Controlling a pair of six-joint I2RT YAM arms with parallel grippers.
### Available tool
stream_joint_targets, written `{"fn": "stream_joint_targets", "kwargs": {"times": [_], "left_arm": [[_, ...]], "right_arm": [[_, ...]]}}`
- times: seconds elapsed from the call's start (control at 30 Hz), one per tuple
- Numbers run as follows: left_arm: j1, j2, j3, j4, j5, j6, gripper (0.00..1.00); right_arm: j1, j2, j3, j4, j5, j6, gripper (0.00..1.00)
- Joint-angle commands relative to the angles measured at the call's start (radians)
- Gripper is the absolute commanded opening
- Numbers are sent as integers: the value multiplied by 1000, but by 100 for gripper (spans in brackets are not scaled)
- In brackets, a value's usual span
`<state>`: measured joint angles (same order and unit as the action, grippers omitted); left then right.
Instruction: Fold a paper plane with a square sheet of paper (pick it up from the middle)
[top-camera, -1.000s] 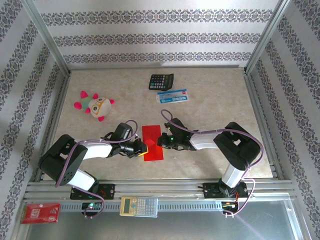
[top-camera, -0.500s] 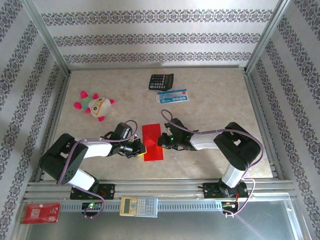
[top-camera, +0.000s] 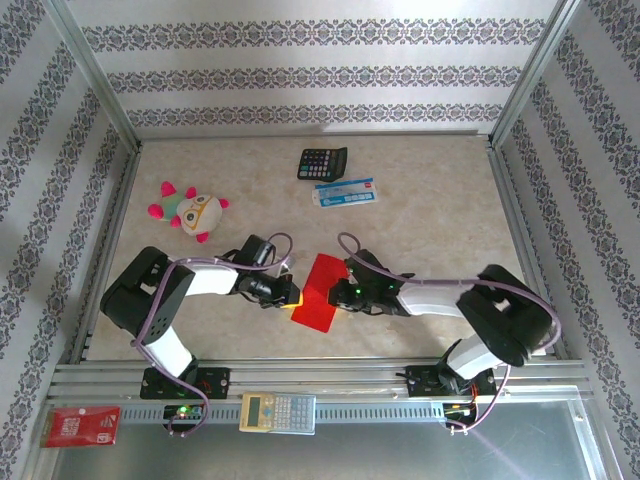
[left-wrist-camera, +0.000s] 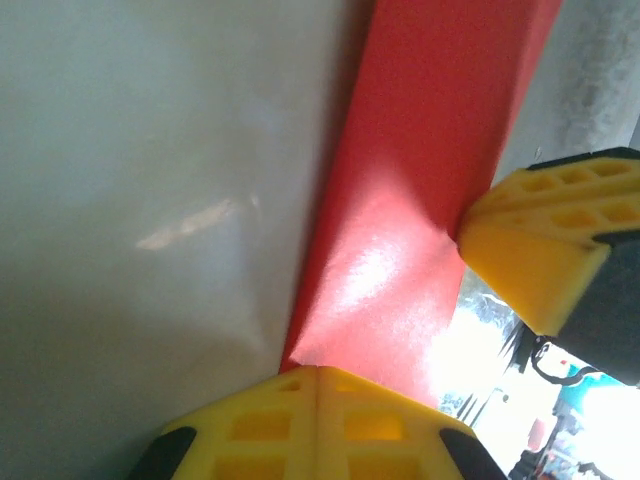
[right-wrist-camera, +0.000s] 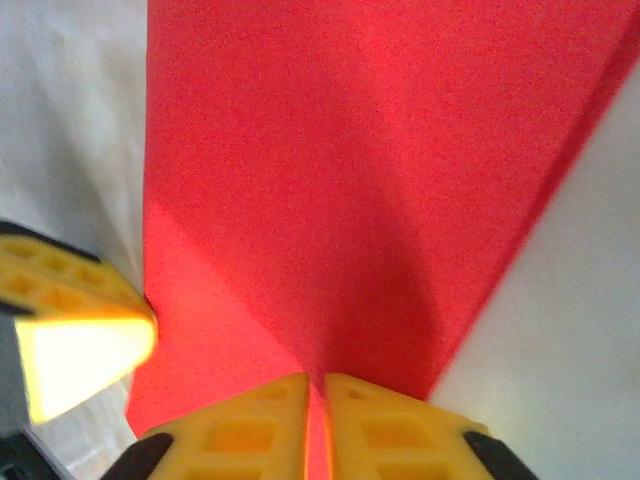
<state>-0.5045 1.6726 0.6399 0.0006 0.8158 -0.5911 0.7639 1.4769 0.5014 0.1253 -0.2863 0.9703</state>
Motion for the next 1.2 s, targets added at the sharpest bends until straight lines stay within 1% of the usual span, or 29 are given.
{"fn": "stream_joint_targets", "kwargs": {"times": [0.0,0.07,0.17,0.3,0.43,0.63,0.8,1.17], "left_arm": [[-18,21,22,-108,-8,98,4],[-23,32,30,-114,-11,107,4],[-28,44,28,-123,-23,105,4],[-39,38,26,-169,-77,96,2],[-59,41,26,-202,-124,86,0],[-67,50,13,-229,-160,41,0],[-71,63,24,-274,-184,40,0],[-84,77,34,-324,-232,55,0]], "right_arm": [[-1,-126,-60,-154,93,-7,18],[-4,-184,-62,-148,113,-28,20],[-15,-183,-21,-131,82,-53,22],[-15,-94,61,-62,7,-49,23],[-10,22,136,16,-47,2,23],[3,154,201,63,-61,78,18],[24,222,244,73,-75,87,15],[35,302,278,86,-80,88,14]]}}
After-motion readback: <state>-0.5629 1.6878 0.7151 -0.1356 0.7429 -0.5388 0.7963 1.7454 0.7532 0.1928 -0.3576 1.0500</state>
